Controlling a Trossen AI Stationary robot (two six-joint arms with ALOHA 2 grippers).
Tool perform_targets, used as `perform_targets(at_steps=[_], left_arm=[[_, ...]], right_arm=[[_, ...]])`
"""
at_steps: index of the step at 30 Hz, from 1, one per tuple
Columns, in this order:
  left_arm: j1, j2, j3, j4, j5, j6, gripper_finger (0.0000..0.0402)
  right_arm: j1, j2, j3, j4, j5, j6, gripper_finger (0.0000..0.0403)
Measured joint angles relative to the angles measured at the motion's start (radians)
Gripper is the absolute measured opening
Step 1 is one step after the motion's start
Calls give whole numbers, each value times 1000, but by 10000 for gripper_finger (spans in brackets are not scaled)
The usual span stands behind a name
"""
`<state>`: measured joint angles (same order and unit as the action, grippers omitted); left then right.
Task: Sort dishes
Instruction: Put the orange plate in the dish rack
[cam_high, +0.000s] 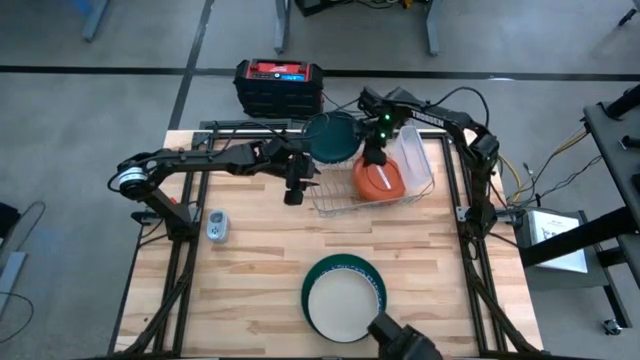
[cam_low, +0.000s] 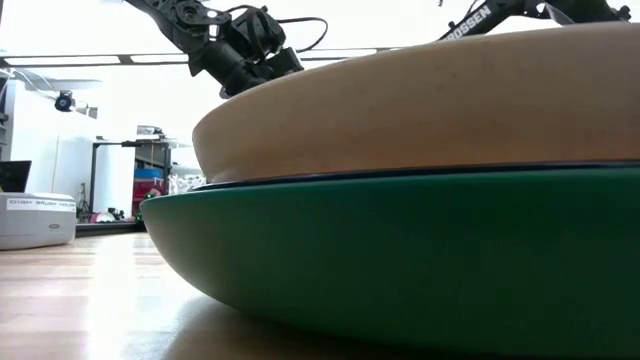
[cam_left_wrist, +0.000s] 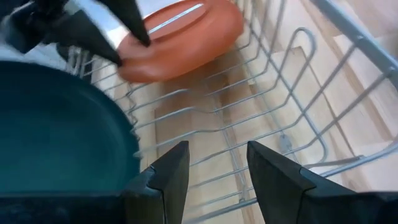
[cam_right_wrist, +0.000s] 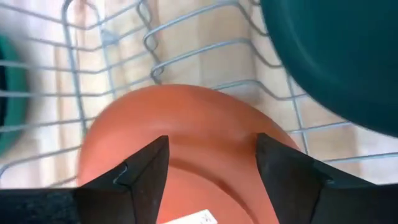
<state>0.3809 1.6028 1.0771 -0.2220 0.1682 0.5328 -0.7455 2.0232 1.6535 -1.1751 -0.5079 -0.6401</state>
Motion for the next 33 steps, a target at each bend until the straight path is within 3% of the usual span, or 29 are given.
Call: perform_targets(at_steps=[9, 15, 23, 33], left_arm=[[2, 0, 0, -1, -21, -9, 152], [2, 0, 0, -3, -28, -9, 152], [2, 1, -1, 32, -28, -9, 152], [2, 1, -2, 54, -34, -23, 152]], right_arm=[[32, -25, -6, -138, -66, 18, 182], [52, -62, -7, -126, -67, 52, 160], [127, -100, -7, -88, 165, 180, 125], [159, -203, -6, -88, 232, 466, 108]])
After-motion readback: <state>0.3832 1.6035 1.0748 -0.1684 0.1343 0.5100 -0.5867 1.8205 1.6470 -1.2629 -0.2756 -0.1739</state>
